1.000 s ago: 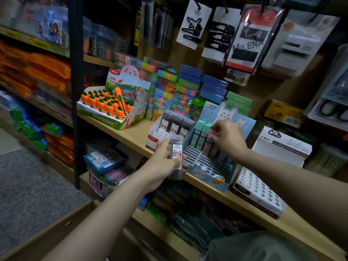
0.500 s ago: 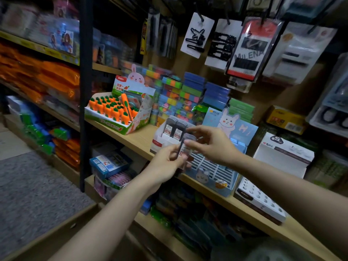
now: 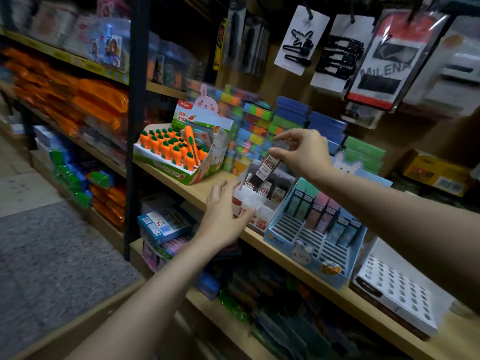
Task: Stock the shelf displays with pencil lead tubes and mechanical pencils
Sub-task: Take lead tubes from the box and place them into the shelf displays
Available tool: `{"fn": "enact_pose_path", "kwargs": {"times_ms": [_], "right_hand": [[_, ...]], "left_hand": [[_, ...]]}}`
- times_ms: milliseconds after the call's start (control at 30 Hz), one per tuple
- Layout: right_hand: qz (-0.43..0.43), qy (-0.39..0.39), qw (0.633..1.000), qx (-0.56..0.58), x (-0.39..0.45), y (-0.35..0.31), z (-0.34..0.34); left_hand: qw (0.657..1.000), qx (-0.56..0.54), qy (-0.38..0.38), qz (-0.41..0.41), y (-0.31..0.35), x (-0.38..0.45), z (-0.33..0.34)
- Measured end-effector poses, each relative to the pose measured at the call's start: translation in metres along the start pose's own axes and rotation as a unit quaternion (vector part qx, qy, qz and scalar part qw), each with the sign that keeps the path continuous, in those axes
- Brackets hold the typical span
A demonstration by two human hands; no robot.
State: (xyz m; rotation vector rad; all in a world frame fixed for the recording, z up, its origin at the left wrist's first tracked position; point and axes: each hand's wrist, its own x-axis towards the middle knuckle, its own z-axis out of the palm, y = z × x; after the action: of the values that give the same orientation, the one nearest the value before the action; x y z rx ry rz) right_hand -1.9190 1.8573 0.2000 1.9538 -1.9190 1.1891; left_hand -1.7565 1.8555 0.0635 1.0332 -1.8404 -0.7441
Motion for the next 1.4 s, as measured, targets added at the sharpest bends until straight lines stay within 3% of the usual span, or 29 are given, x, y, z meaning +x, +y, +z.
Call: {"fn": "enact_pose_path", "kwargs": {"times_ms": [200, 467, 667, 833, 1133, 1400], "right_hand": [[-0.010, -0.013, 1.000, -0.026, 0.007, 0.013, 0.040], [0.000, -0.030, 0.999, -0.018, 0.017, 0.018, 0.041], [-0.063, -0.160, 0.981, -0.095, 0.004, 0.013, 0.052], [-0.077, -0.084, 0.988, -0.103, 0.001, 0.016, 0.052], [-0.078, -0.025, 0.983, -0.165, 0.001, 0.025, 0.067], [-0.083, -0.026, 0.982, -0.168, -0.002, 0.026, 0.064]], "left_hand": [[1.000, 0.003, 0.015, 0.000, -0.014, 0.000, 0.009], [0.999, -0.022, 0.038, 0.028, -0.019, -0.001, 0.014], [0.999, -0.006, 0.043, 0.021, -0.019, -0.001, 0.014], [0.999, -0.016, 0.033, 0.016, -0.019, -0.001, 0.013], [1.000, -0.012, 0.019, 0.020, -0.017, -0.004, 0.012], [1.000, -0.001, 0.004, 0.012, -0.018, -0.004, 0.012]]}}
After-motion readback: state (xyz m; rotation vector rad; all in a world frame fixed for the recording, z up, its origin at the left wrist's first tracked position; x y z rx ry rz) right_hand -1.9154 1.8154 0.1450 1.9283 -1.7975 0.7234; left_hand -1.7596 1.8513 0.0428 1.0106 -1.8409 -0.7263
